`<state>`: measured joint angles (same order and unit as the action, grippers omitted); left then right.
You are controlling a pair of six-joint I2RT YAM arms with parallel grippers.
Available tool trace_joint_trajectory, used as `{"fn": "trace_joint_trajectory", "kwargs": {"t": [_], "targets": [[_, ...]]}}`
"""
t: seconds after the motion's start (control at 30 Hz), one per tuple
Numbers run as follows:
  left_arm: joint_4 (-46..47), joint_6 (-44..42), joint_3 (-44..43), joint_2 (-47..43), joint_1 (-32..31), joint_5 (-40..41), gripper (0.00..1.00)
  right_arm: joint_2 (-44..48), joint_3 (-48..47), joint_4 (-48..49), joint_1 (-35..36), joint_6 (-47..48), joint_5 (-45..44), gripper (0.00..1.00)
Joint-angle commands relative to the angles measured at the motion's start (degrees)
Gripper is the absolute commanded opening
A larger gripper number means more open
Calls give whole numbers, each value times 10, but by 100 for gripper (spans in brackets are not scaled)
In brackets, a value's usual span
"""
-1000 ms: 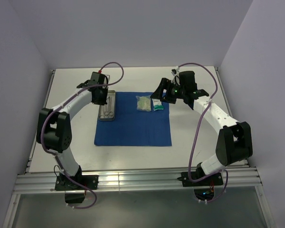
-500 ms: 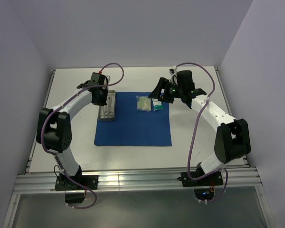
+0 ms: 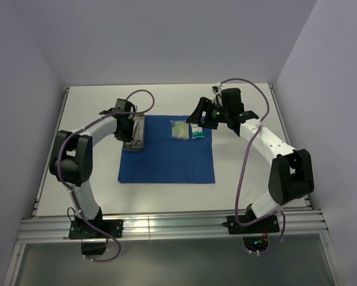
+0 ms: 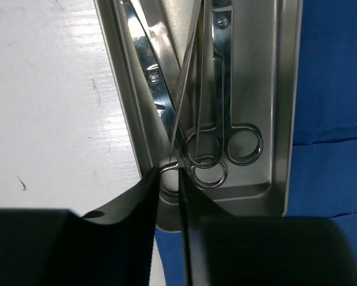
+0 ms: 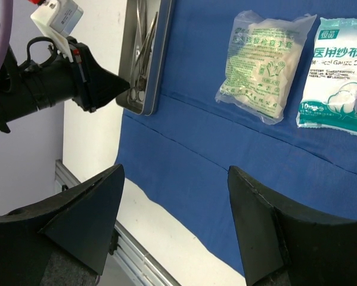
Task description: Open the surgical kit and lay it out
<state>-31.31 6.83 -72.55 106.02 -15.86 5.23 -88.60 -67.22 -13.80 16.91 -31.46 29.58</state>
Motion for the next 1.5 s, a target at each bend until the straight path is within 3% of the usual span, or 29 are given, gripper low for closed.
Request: {"fn": "trace_joint_trajectory", "kwargs": {"t": [0.0,0.37,0.8,1.17,1.47], "targets": [[13,-3,-23,-8,3,-4,26,-1,-29,2,5,11,1,77],[18,-5,-4,-80,-18,-48,25,0,-26,4,4,11,1,78],[11,8,-33,-3,-34,-59,14,3,-22,-3,4,17,-7,78],[16,13,-43,38,-36,-56,16,0,-23,-7,3,20,-8,77],[14,19,-58,45,-36,-23,26,0,-23,-8,4,20,-7,77]]}}
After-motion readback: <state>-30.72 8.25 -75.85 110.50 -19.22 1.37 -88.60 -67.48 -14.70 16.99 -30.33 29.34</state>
